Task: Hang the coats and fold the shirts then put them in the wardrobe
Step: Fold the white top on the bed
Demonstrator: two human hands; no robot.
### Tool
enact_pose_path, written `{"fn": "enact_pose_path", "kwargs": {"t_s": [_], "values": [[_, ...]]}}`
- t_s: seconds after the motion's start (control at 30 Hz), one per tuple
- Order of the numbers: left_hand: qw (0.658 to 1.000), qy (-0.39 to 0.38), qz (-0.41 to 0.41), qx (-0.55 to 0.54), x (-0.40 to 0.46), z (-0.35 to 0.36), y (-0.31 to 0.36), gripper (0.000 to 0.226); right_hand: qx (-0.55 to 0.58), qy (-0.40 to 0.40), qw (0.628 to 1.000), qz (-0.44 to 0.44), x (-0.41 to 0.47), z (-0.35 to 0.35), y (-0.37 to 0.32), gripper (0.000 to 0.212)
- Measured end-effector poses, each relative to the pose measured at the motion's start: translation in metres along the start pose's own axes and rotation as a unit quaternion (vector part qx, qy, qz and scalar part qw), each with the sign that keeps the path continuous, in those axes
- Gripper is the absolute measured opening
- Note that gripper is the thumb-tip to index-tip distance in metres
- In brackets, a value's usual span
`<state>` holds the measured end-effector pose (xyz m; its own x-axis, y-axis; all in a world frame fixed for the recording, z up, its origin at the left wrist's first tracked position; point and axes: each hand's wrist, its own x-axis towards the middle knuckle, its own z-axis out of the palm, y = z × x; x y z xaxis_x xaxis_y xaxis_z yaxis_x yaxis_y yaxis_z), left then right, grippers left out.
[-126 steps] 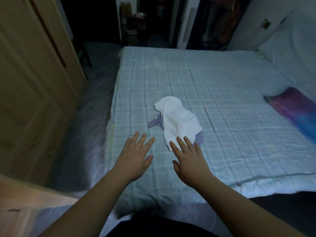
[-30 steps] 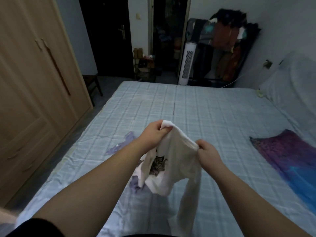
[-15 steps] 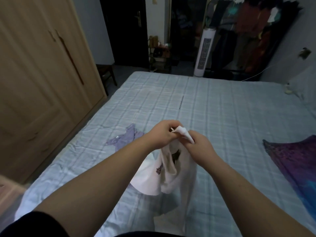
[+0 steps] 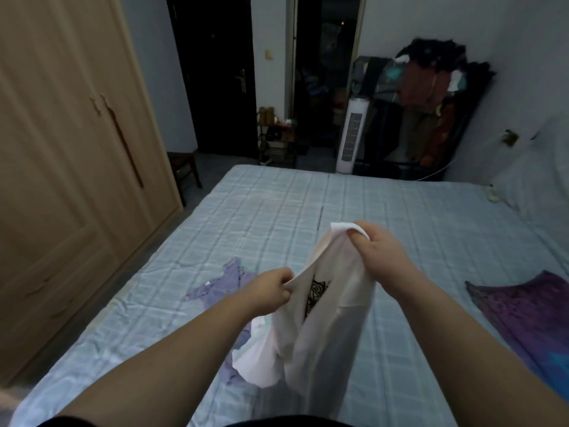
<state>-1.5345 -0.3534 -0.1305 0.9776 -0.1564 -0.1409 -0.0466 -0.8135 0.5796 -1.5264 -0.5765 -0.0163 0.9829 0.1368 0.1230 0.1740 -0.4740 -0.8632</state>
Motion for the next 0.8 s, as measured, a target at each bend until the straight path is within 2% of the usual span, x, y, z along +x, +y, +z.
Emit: {"fn": "enact_pose_path", "kwargs": {"t_s": [0.13,0.2,0.3,0.37,0.43,0.5,0.57,0.63,0.7,0.8], "values": [[1.000,-0.017,-0.002,-0.017,0.002,0.015,-0.016,0.016,-0.013,0.007,1.000,0.020,-0.007,-0.002,-0.003,0.022],[0.999,0.007,-0.007,-0.037,0.005,0.016,-0.018,0.021,-0.043,0.029,0.998,0.033,-0.007,0.000,0.004,0.023],[0.990,0.049,-0.030,-0.126,0.016,0.006,-0.018,0.025,-0.087,0.033,0.993,0.066,-0.007,0.002,0.024,0.027],[0.977,0.096,-0.039,-0.188,0.023,-0.007,-0.012,0.029,-0.100,-0.009,0.989,0.105,-0.010,0.004,0.037,0.028],[0.965,0.143,-0.007,-0.221,0.031,-0.027,0.001,0.039,-0.090,-0.072,0.983,0.142,-0.013,0.008,0.044,0.025],[0.966,0.138,0.036,-0.214,0.037,-0.047,0.019,0.045,-0.054,-0.121,0.980,0.147,-0.017,0.015,0.044,0.025],[0.972,0.123,0.068,-0.186,0.040,-0.062,0.040,0.050,-0.003,-0.132,0.983,0.128,-0.019,0.026,0.042,0.038],[0.966,0.104,0.090,-0.219,0.042,-0.064,0.054,0.050,0.005,-0.093,0.991,0.095,-0.015,0.036,0.037,0.039],[0.957,0.090,0.090,-0.259,0.041,-0.062,0.068,0.044,0.020,-0.027,0.997,0.070,-0.009,0.042,0.033,0.019],[0.954,0.042,0.084,-0.284,0.039,-0.057,0.074,0.032,0.026,0.020,0.998,0.058,-0.004,0.047,0.033,0.009]]}}
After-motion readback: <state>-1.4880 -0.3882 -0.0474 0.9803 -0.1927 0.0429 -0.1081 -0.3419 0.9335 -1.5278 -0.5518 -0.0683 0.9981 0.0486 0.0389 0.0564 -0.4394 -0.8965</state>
